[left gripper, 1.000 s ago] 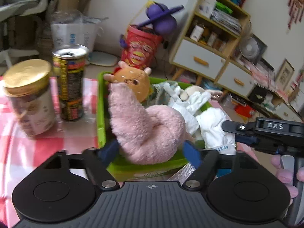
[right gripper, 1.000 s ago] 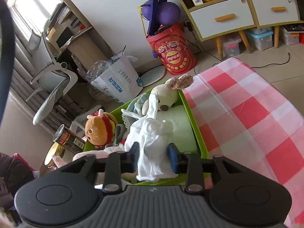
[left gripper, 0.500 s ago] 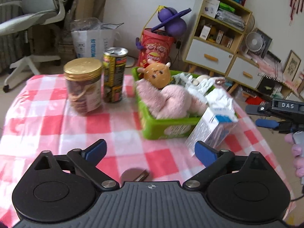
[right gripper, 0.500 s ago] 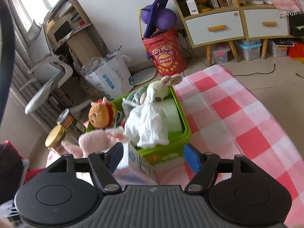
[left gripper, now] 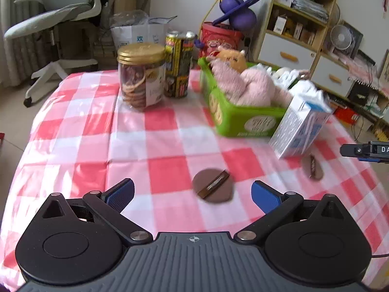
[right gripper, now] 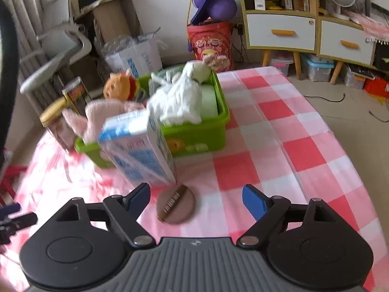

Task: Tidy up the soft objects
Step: 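Move both open tools toward the two brown round coasters on the tablecloth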

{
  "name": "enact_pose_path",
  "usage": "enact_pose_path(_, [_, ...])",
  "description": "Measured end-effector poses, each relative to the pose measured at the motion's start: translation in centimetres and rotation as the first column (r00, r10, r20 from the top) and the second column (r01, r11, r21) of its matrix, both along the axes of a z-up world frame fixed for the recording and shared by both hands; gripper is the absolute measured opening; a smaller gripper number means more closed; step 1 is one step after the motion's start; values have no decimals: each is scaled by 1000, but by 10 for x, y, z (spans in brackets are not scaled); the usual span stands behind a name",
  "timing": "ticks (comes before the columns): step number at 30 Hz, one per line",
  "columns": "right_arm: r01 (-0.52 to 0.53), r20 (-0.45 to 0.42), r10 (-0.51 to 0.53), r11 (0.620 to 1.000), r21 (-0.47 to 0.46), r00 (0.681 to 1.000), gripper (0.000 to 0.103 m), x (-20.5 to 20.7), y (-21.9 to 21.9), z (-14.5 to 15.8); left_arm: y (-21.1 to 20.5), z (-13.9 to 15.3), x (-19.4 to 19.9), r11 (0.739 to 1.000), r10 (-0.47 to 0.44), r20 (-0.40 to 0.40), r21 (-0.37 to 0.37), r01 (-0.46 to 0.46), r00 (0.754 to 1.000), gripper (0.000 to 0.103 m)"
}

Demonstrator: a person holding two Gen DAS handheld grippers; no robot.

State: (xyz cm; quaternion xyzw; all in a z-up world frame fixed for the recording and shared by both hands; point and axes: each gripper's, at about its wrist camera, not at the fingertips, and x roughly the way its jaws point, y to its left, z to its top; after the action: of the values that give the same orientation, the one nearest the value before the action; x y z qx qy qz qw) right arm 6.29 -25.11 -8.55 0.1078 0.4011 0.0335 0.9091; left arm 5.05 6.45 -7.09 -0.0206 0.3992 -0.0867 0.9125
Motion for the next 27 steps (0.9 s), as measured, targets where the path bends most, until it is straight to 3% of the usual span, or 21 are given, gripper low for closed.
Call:
enact_pose_path(16, [-157, -87, 144, 974, -163, 986, 61, -18, 22, -44, 10, -39, -12, 1000, -18, -54, -10, 17, 998, 98])
enact_pose_path(20, [-181, -85, 168, 969, -170, 982, 61, -21, 22, -50, 8, -50, -11, 1000, -25, -76, 15, 26, 997, 98])
enact_pose_path(27, [-192, -46, 187, 965, -176, 981, 65, -21, 26, -54, -8, -58, -10, 992, -81, -27, 93, 83, 996, 98])
